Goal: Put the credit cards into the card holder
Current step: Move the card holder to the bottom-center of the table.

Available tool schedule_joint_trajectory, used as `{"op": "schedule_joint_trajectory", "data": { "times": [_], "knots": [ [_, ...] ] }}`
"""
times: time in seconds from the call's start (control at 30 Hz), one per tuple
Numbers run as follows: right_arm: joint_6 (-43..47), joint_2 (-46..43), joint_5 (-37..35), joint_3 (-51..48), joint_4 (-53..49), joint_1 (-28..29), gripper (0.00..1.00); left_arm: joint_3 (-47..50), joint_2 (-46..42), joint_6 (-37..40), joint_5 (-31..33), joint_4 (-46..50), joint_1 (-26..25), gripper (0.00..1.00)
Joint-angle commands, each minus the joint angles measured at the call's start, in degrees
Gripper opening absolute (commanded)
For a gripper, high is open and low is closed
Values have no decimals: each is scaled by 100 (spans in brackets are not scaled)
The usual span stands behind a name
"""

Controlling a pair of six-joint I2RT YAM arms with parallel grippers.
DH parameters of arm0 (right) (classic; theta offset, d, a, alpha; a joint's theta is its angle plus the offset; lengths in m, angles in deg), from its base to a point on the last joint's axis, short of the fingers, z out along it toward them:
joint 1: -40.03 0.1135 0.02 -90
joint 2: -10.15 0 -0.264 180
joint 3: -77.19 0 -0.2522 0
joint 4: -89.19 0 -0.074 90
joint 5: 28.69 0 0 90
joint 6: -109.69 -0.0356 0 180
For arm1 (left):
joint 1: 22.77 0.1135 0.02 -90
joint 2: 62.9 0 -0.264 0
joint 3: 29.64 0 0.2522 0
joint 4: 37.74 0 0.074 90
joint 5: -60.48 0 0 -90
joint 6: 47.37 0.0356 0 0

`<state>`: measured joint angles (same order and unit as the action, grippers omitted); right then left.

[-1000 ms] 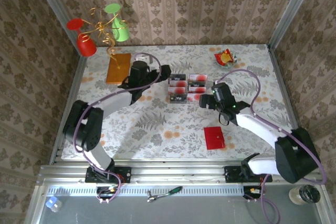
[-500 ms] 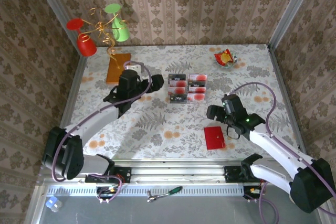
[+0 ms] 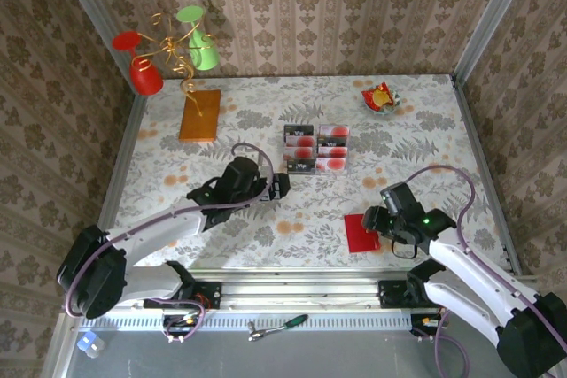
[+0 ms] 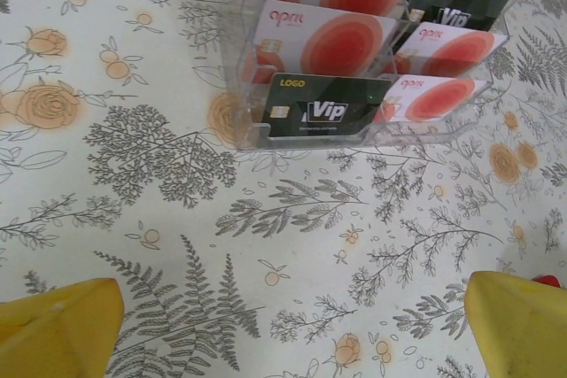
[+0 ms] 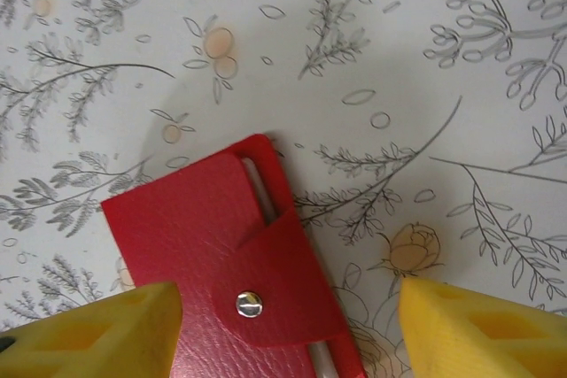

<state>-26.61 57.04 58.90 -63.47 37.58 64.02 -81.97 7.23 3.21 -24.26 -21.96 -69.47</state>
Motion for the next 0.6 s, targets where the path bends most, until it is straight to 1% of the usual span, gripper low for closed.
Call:
{"op": "schedule_joint_trajectory", "data": {
  "times": [0.0,0.27,0.43,0.57],
  "knots": [
    [-211,150,200,-139,-62,-30,67,-307,252,8,300,7,-140,100],
    [-106,698,603,-262,568,-43,69,-693,828,97,276,-96,-373,100],
    [-21,805,918,-255,681,-49,70,-730,960,119,257,-140,-445,100],
    [-32,864,1198,-296,1067,-52,70,-721,1037,112,226,-167,-455,100]
  ]
}}
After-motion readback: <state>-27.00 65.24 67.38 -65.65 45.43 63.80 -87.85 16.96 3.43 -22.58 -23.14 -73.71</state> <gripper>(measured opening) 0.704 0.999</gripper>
